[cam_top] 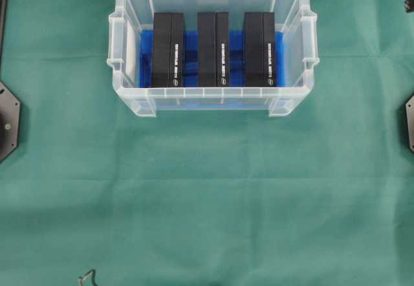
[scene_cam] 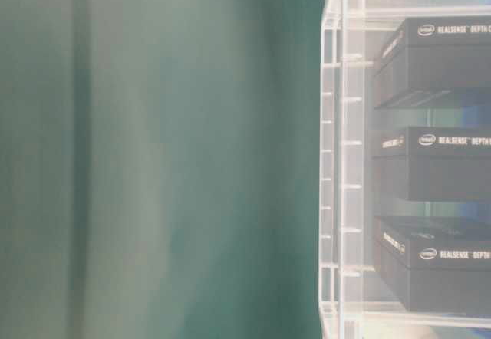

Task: Take the box out of the case with both arms.

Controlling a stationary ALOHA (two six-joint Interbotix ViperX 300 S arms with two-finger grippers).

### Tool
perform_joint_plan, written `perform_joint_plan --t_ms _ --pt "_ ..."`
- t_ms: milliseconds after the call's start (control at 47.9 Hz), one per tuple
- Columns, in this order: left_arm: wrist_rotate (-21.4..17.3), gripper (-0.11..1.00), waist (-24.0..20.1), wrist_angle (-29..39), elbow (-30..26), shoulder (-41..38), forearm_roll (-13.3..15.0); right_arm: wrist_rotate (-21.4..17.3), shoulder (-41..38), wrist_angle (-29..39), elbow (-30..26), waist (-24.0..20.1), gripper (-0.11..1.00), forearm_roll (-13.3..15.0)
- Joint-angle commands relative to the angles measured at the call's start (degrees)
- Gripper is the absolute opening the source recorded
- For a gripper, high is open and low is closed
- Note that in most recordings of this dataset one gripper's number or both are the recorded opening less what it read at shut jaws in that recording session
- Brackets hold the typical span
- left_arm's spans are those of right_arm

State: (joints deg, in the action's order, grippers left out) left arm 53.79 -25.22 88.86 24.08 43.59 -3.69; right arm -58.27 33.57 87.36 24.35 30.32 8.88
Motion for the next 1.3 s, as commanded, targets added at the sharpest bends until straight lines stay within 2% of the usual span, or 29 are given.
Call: perform_joint_plan --t_ms 0,376,480,585,668,731,856,961,1024,1274 --pt "-0.5 0.0 -0.6 -0.4 -0.9 -0.3 0.0 0.1 -0.2 -0.5 -1.6 0.4 0.0 -0.1" --pt "-0.4 0.01 -0.5 -0.4 0.2 -0.3 0.7 0.1 1.1 -0.6 -1.1 0.4 0.0 -0.6" --pt "-0.3 0.2 -0.5 -0.4 0.1 -0.4 0.9 0.1 1.1 -0.8 -1.0 0.4 0.0 -0.6" --pt "-0.2 0.51 -0.5 -0.4 0.1 -0.3 1.1 0.0 1.1 -1.1 -0.9 0.4 0.02 -0.4" --pt "-0.3 0.75 -0.6 -0.3 0.2 -0.3 1.1 -0.2 1.1 -1.2 -0.7 0.4 0.16 0.1" --pt "-0.4 0.87 -0.5 -0.2 0.2 -0.3 1.1 -0.4 1.1 -1.2 -0.6 0.4 0.34 0.4" --pt "-0.4 0.86 -0.5 -0.1 0.4 -0.3 1.1 -1.1 0.9 -1.2 -0.6 0.4 0.73 1.0" --pt "0.0 0.86 -0.6 0.0 0.4 -0.3 1.1 -1.3 0.9 -1.3 -0.6 0.4 0.94 1.1" --pt "0.1 0.86 -0.5 0.0 0.4 -0.3 1.0 -1.4 0.9 -1.2 -0.6 0.4 0.97 1.1" --pt "-0.4 0.86 -0.2 0.0 0.4 -0.2 1.1 -3.6 1.2 -1.5 -0.6 0.4 0.96 0.9"
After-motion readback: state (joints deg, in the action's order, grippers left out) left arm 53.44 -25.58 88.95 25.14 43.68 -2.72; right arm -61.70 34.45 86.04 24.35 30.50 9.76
